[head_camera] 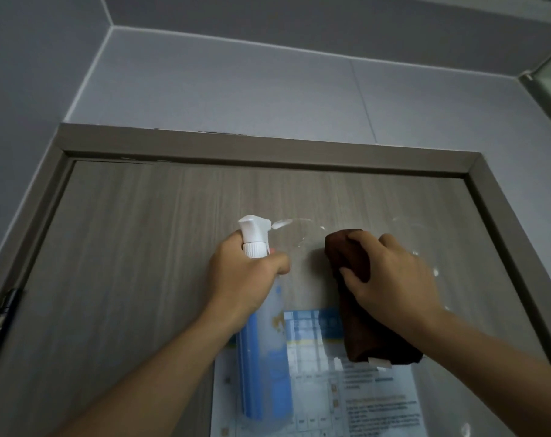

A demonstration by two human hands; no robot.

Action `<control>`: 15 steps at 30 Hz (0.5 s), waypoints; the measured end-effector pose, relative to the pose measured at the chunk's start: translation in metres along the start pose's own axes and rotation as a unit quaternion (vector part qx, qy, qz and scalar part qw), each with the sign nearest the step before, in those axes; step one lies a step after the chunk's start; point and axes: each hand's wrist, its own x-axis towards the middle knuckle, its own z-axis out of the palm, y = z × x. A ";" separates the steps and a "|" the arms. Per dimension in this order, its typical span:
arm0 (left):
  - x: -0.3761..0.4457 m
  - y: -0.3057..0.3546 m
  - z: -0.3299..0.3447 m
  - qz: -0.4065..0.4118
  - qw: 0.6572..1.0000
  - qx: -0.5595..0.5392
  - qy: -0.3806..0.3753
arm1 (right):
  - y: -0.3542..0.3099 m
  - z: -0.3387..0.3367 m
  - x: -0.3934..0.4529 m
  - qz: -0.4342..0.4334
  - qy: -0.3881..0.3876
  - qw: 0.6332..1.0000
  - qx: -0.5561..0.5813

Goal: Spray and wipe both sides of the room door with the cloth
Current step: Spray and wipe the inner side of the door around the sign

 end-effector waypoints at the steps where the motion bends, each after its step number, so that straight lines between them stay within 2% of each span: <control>1: 0.000 0.000 0.001 -0.003 1.000 -0.014 0.001 | 0.002 0.000 0.001 -0.001 0.001 1.000 -0.002; 10: 0.002 -0.001 0.013 -0.001 0.997 -0.053 0.046 | 0.025 -0.004 0.007 -0.003 0.009 1.000 0.010; 15: -0.003 0.004 0.022 0.018 0.999 -0.035 0.021 | 0.033 -0.007 0.008 -0.002 0.012 1.000 0.023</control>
